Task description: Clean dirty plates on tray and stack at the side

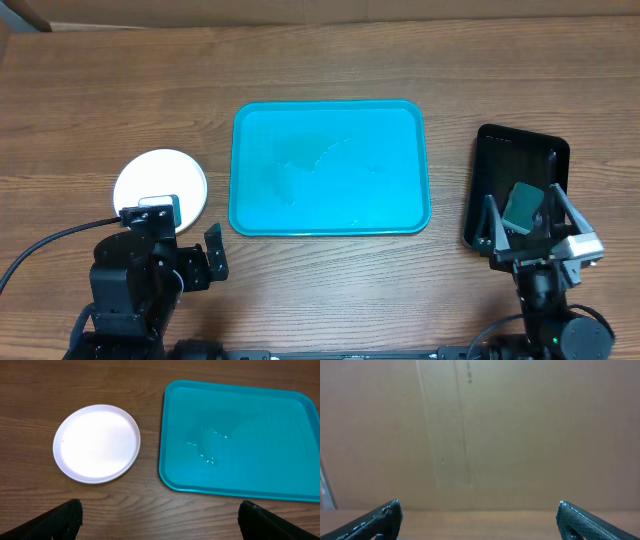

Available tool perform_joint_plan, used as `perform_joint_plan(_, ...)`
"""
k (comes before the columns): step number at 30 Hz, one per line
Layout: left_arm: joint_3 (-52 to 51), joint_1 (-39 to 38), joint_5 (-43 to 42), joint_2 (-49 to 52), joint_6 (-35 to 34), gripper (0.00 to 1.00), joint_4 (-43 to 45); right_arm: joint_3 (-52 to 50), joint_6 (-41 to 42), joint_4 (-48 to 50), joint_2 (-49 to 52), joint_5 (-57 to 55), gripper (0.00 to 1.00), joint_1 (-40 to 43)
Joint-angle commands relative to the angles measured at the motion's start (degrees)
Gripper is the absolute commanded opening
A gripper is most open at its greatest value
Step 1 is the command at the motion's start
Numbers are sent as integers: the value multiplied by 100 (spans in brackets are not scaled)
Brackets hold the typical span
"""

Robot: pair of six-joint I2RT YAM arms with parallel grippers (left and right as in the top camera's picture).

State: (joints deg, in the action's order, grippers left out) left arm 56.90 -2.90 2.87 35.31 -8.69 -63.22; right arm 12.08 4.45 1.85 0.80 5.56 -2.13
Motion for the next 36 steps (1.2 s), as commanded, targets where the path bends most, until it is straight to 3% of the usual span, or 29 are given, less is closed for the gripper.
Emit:
perform_joint_plan(1,-28,31,68,15,-74,100,0,-522,-48,439,-63,-96,100,-48)
perform_joint_plan(8,-28,31,68,15,-74,100,0,-1176,-496,136,-63,-103,100,-48)
perform_joint_plan(13,-28,31,68,15,-76,100,0,-1161,-490,-640,-66,-107,100,-48)
perform_joint_plan(36,-28,31,70,17,-74,100,0,-1161,-490,-627,-63,-101,100,-48)
